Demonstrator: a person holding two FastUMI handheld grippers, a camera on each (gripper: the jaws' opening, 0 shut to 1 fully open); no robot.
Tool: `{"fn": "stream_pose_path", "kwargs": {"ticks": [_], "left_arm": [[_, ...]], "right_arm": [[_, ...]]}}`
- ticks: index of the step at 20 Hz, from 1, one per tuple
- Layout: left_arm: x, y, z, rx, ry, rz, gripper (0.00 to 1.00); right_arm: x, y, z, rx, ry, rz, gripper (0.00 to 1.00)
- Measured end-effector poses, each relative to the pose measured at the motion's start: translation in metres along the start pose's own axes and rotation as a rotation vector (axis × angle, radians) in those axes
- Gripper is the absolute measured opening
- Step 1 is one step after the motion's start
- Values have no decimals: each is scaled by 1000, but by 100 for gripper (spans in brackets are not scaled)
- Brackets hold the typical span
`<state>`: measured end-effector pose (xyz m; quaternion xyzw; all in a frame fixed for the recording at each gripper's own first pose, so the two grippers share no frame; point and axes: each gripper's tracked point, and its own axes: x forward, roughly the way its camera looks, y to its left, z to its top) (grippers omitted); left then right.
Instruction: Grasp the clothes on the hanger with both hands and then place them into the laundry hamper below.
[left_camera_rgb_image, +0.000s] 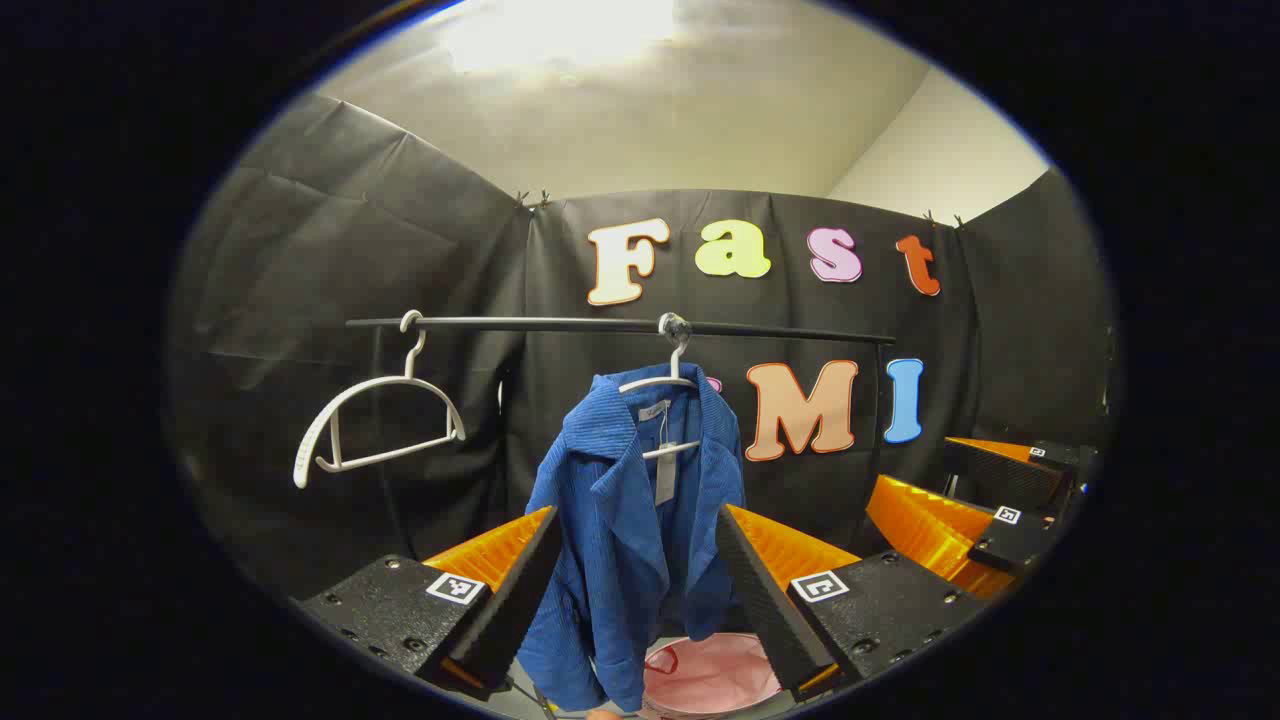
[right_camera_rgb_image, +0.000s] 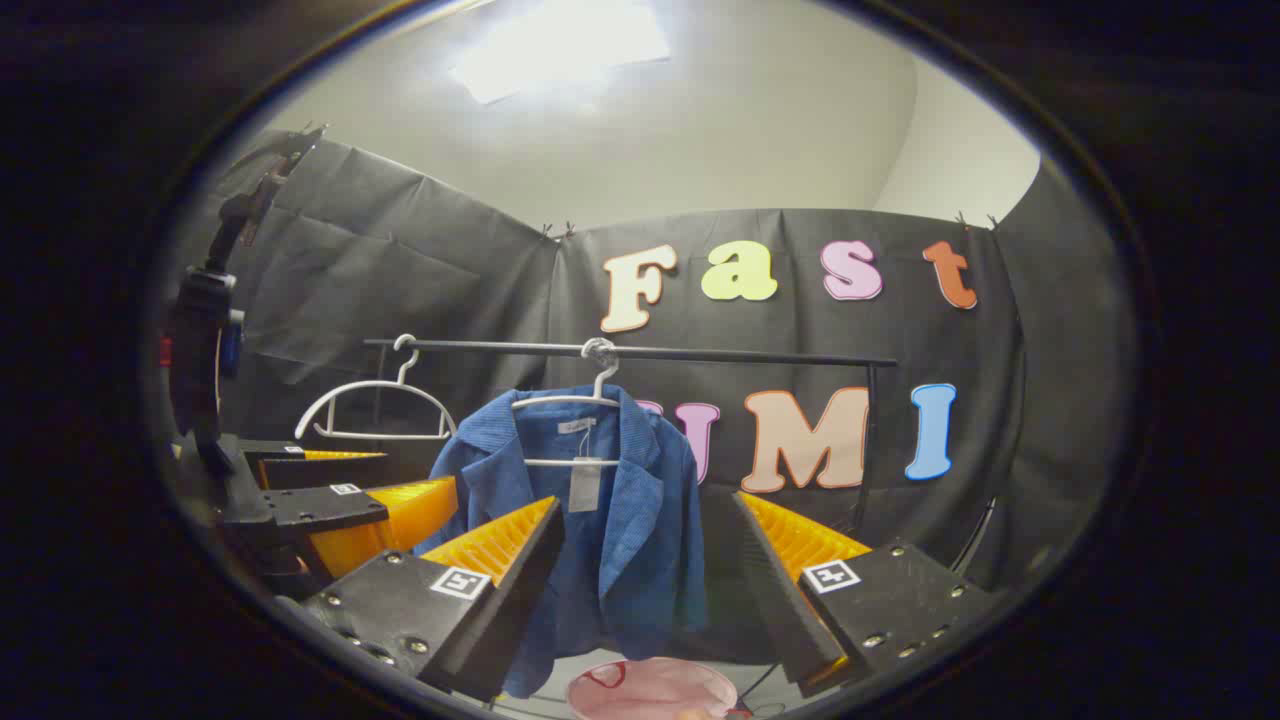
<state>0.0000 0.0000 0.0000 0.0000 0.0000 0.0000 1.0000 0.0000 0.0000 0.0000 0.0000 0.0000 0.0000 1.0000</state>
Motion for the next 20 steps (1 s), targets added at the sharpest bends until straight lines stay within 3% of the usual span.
{"fn": "stream_pose_path", "kwargs": {"ticks": [13,20], "left_arm": [[25,-17,-18,-30,43,33,94],[73,-16,-21,-30,13,178,96]], "right_arm": [[0,-42,-9,-34,21,-37,98],[8,-69,-16,-53,36,-42,98]]}}
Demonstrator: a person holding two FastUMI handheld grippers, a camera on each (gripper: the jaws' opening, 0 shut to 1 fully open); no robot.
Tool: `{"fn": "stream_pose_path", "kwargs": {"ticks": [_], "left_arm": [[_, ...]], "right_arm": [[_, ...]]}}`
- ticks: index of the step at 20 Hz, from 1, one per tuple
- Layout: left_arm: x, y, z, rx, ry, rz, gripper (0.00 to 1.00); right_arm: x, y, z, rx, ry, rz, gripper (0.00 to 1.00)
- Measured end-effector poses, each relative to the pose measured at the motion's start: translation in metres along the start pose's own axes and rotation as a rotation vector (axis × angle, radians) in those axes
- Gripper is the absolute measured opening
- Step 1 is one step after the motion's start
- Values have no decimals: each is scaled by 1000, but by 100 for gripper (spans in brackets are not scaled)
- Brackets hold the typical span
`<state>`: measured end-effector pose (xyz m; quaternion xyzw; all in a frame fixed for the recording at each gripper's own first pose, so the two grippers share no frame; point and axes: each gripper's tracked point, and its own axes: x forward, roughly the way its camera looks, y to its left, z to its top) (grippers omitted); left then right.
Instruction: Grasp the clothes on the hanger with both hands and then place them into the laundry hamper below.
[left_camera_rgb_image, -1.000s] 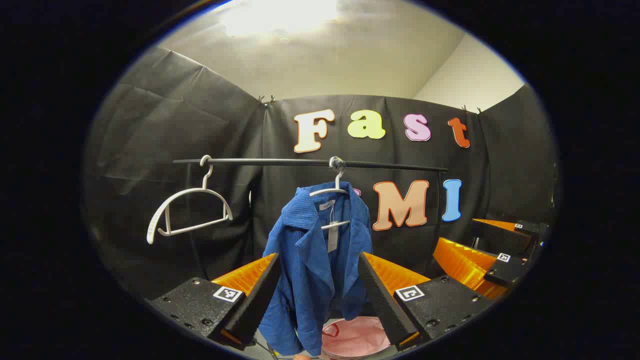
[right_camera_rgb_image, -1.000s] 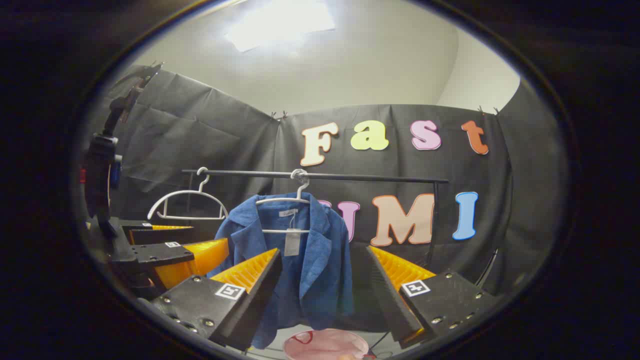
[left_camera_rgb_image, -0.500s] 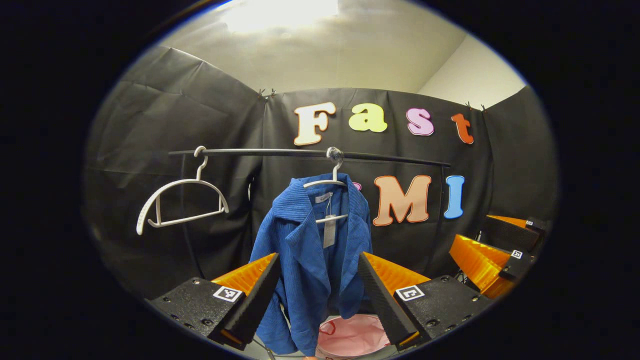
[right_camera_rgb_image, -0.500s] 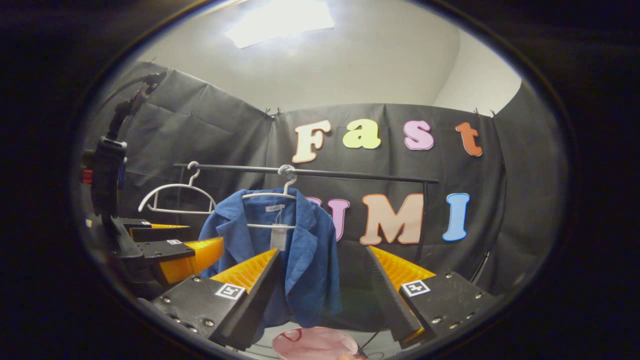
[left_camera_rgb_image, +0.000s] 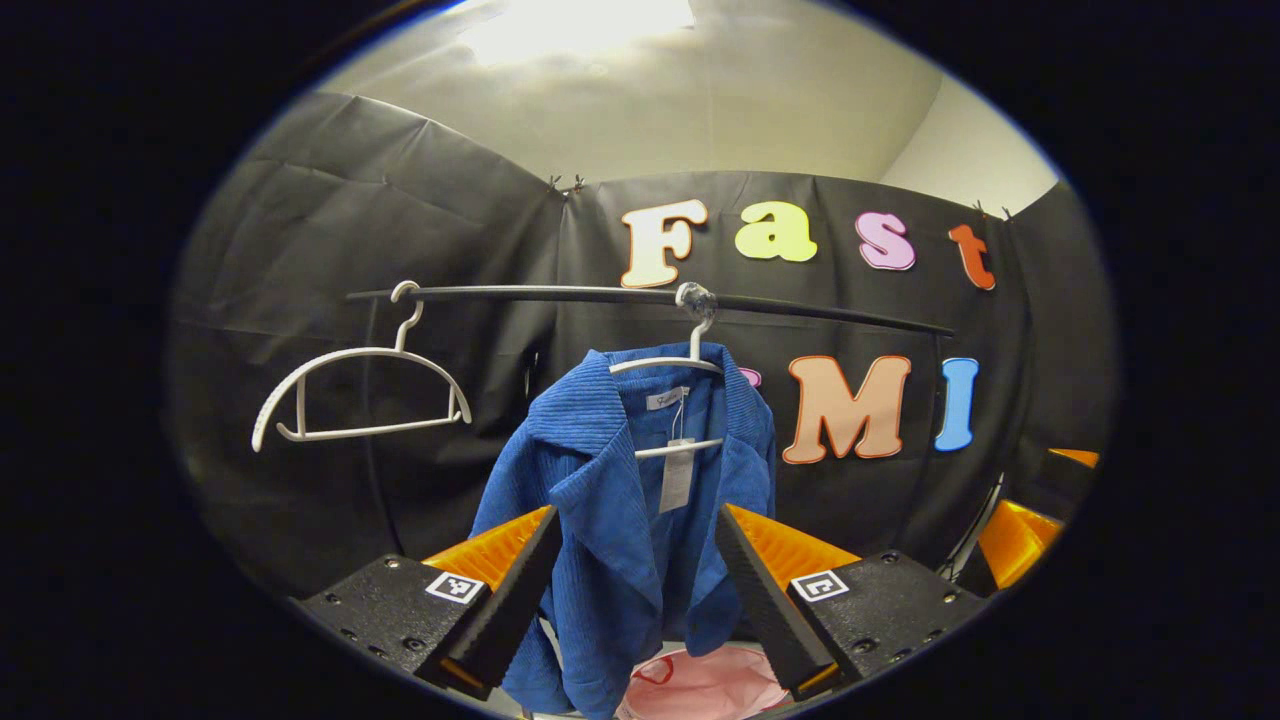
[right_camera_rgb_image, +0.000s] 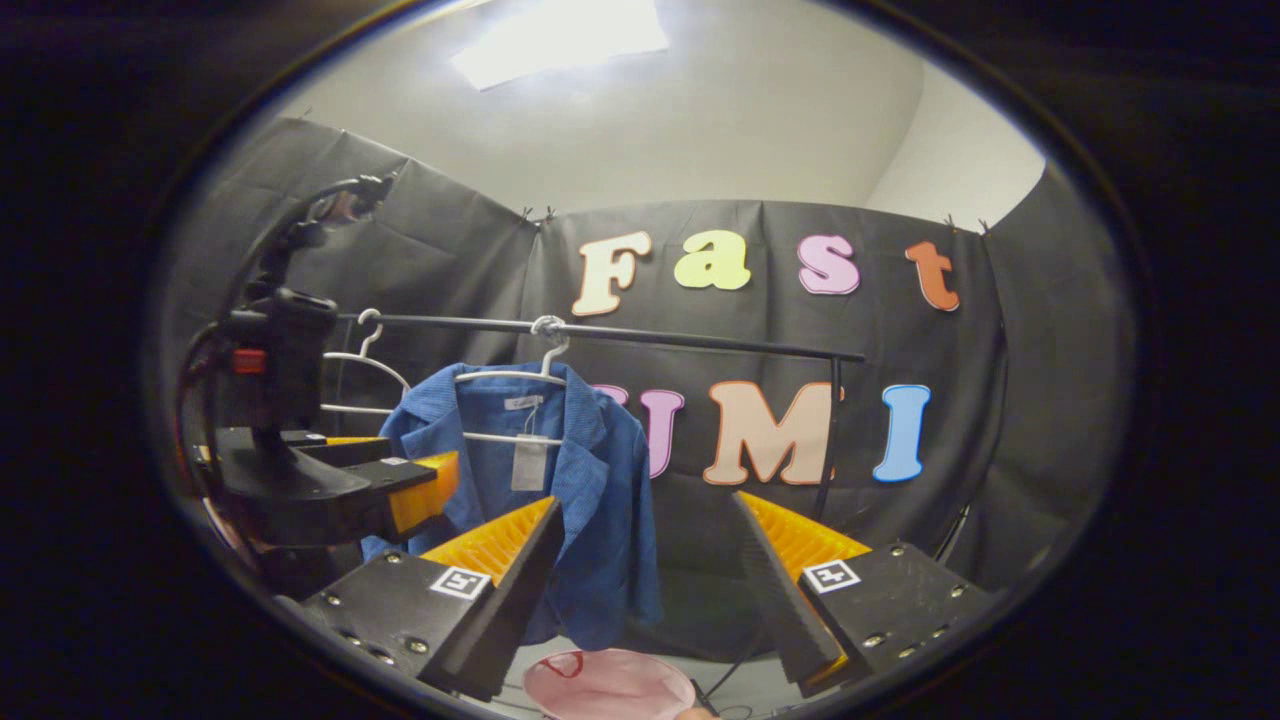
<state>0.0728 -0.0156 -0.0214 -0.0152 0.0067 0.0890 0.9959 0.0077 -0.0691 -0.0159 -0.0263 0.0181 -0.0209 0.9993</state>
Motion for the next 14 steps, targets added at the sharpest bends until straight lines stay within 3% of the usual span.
{"fn": "stream_pose_path", "kwargs": {"ticks": [4,8,13,14], "left_arm": [[28,7,-4,-9,-5,124,93],[48,16,-11,-12,-14,230,96],[69,26,-17,19,-30,330,93],[74,30,-18,34,-28,355,93]], "right_arm": [[5,-21,-5,-23,6,-12,98],[12,-42,-12,-26,21,-33,98],[12,-46,-18,-21,37,-17,98],[12,-46,-18,-28,37,-10,94]]}}
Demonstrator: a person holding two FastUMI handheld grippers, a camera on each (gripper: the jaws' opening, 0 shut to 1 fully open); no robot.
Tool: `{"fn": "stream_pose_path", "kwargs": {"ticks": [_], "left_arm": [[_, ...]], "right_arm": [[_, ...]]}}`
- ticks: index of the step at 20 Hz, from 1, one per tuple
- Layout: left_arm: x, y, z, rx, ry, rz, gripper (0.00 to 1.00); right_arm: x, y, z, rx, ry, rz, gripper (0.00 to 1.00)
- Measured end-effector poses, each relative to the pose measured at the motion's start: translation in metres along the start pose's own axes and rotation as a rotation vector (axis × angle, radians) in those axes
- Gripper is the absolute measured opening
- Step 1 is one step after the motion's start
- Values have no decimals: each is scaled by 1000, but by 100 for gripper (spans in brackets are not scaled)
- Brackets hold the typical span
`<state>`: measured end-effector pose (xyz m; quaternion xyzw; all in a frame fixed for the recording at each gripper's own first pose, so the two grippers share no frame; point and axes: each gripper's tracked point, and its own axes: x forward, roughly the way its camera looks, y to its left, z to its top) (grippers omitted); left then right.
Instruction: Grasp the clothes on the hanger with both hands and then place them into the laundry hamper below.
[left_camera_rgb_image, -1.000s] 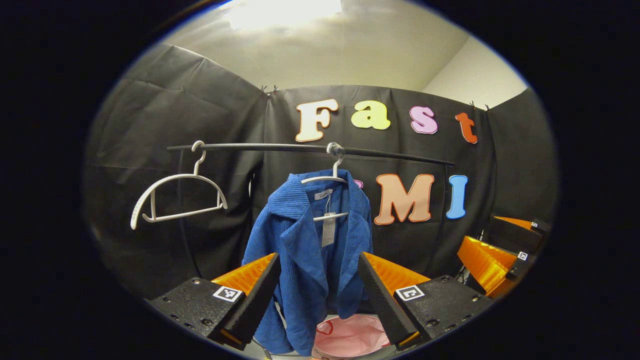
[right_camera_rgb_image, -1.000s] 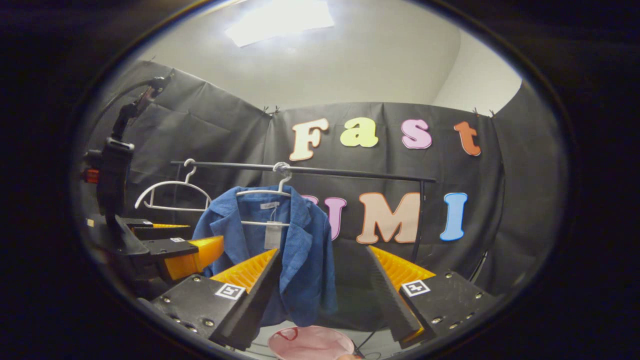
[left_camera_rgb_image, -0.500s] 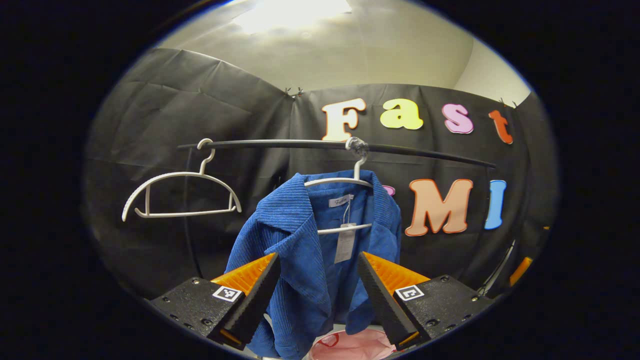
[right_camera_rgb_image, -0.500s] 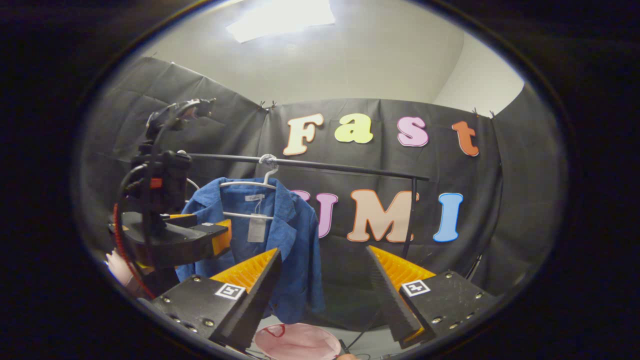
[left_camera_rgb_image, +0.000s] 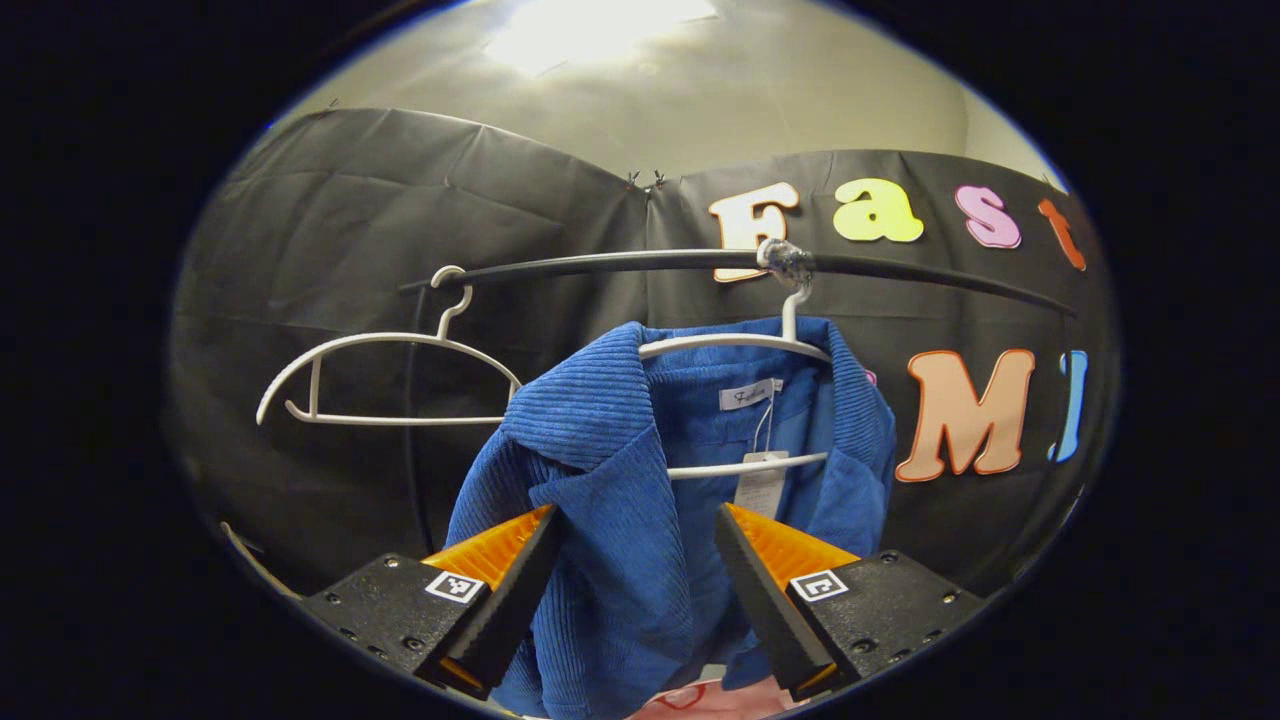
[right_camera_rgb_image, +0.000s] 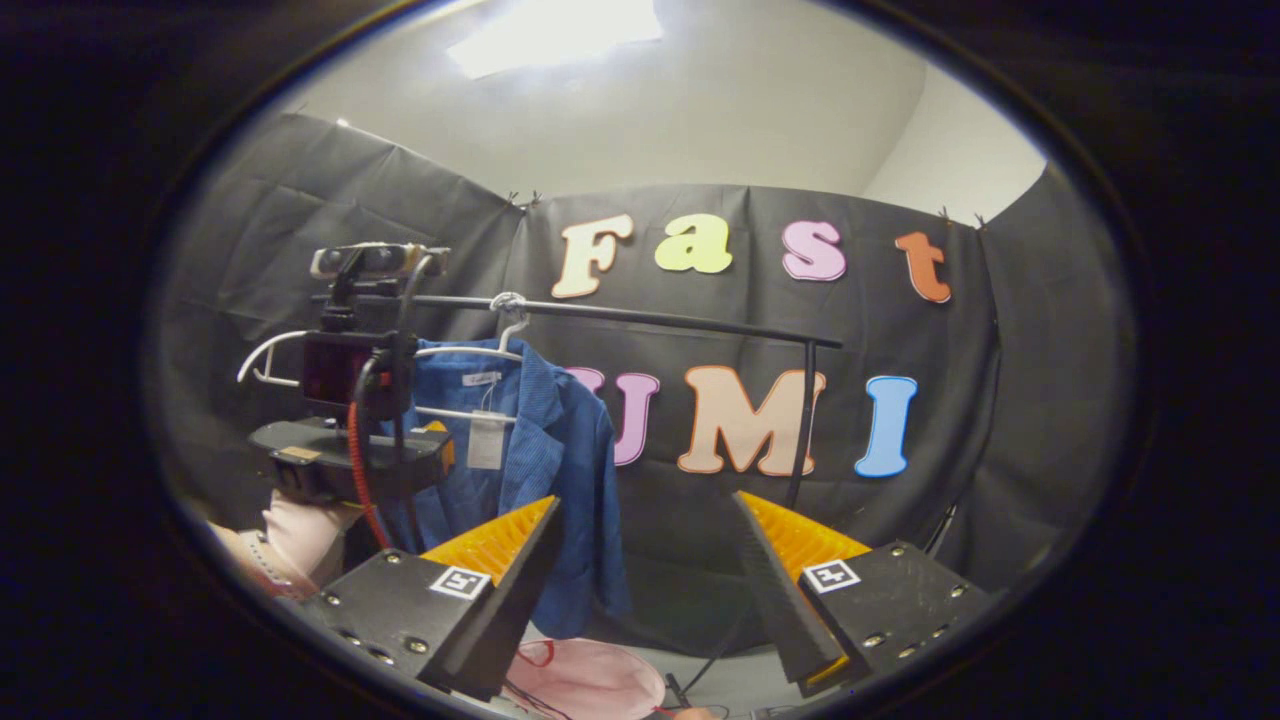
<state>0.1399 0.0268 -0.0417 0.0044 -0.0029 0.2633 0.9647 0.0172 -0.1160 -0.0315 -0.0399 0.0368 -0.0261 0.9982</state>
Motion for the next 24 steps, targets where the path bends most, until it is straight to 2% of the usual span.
{"fn": "stream_pose_path", "kwargs": {"ticks": [1,4,5,6,10,11,12,15,16,17,20,24], "left_arm": [[4,2,-3,11,5,16,95],[7,9,-12,15,34,42,65],[8,13,-13,20,36,52,61],[11,16,-12,25,31,56,52],[13,26,-14,22,33,36,14],[13,26,-14,14,30,24,9],[13,26,-11,8,26,7,4],[10,25,-10,20,23,-54,0],[8,24,-11,22,27,-80,1],[6,24,-11,18,31,-98,0],[0,26,-10,2,46,-149,0],[-7,27,-7,-3,64,-239,0]], "right_arm": [[0,0,0,-6,0,6,98],[2,2,-2,-11,0,25,98],[3,6,-4,-5,4,34,98],[3,8,-4,0,7,43,98],[9,23,-6,-11,8,86,94],[12,28,-7,-14,6,99,98],[15,34,-6,-13,4,110,94],[27,50,-5,-6,-1,134,94],[33,56,-4,-10,-3,141,98],[41,61,-4,-13,-5,146,94],[65,78,-8,12,12,151,100],[107,100,-11,17,18,167,98]]}}
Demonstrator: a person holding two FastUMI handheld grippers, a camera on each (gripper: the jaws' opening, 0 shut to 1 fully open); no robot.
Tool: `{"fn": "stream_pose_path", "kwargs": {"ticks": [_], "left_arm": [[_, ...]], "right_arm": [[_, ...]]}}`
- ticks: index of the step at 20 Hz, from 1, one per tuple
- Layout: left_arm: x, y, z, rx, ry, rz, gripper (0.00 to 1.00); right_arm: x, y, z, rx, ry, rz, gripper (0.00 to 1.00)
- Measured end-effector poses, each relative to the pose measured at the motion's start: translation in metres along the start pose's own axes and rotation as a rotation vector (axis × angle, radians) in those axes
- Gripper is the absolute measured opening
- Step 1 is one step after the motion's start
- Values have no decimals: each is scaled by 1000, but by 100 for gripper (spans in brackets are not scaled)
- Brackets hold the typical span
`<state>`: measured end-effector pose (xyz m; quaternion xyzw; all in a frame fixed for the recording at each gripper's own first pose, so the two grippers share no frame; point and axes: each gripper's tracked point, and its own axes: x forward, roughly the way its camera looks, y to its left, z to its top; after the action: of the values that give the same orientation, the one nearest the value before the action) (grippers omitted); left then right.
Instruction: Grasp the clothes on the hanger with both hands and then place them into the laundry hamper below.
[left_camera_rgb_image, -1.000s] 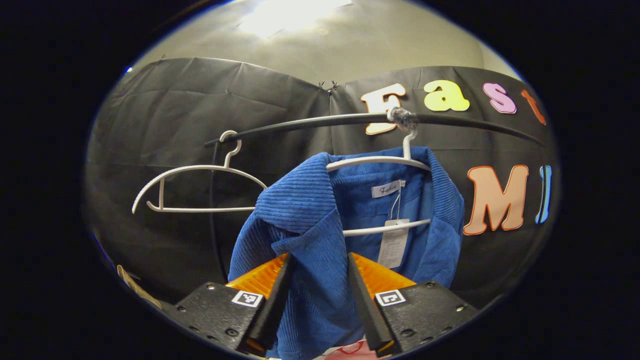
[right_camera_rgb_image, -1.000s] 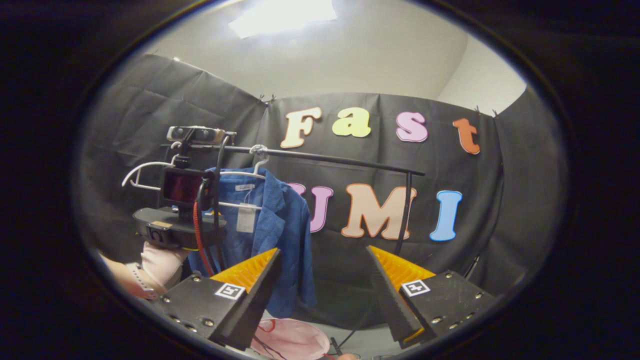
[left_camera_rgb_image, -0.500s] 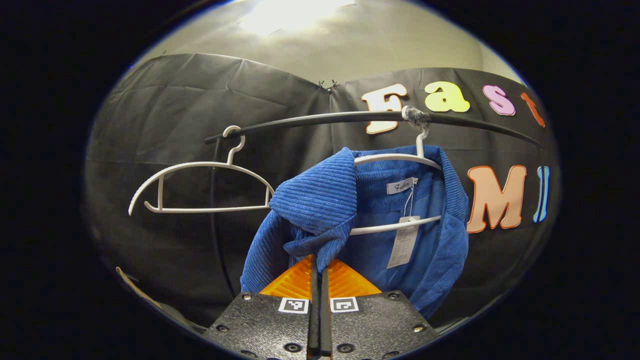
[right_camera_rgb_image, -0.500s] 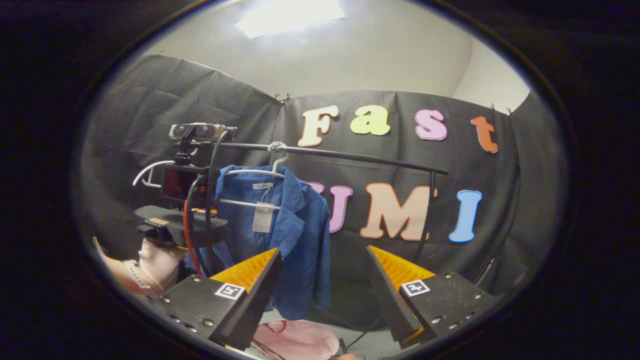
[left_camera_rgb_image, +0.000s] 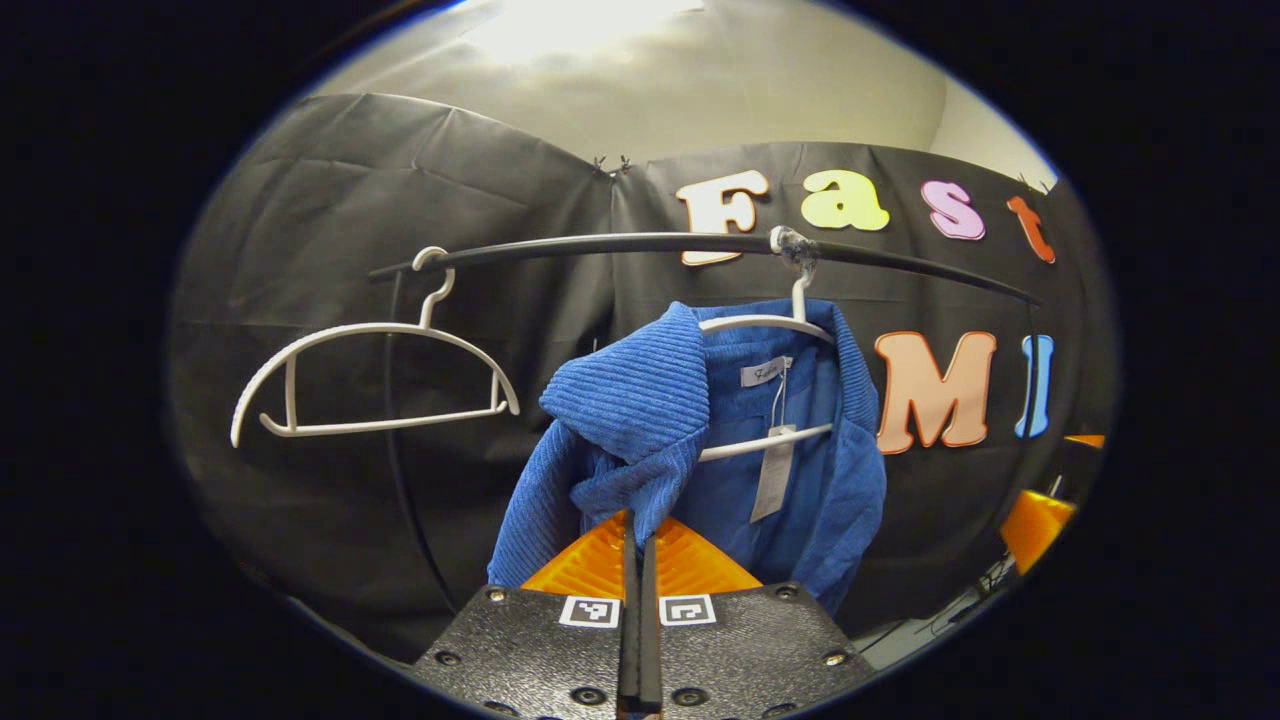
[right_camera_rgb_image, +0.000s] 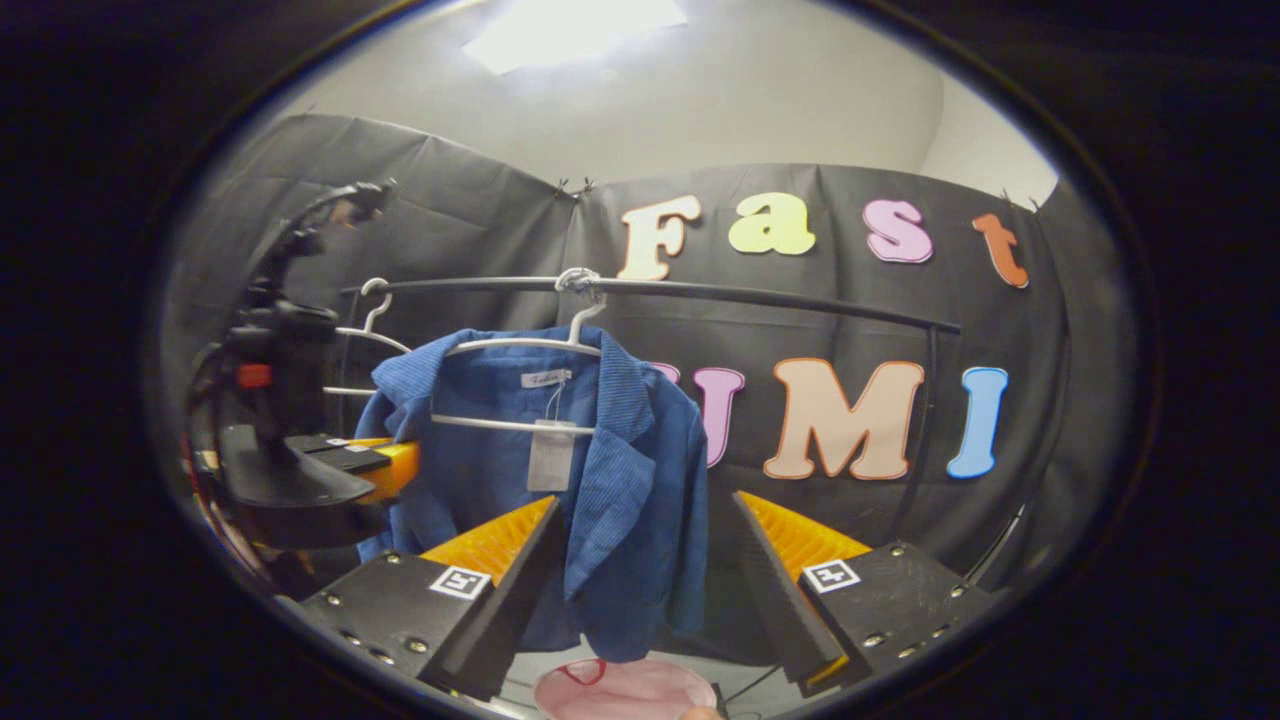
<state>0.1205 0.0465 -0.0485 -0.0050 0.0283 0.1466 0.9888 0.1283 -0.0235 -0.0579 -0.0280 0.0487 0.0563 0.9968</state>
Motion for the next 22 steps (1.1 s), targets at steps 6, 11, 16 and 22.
{"fn": "stream_pose_path", "kwargs": {"ticks": [6,11,16,22], "left_arm": [[-6,8,6,11,9,-58,1],[-6,10,8,16,16,-86,0],[-6,12,7,19,24,-102,1],[-9,12,7,27,28,-107,0]], "right_arm": [[79,23,-13,-19,35,5,98],[126,41,-40,1,104,-5,98],[151,41,-66,-22,156,-42,100],[165,40,-89,-44,224,-35,64]]}}
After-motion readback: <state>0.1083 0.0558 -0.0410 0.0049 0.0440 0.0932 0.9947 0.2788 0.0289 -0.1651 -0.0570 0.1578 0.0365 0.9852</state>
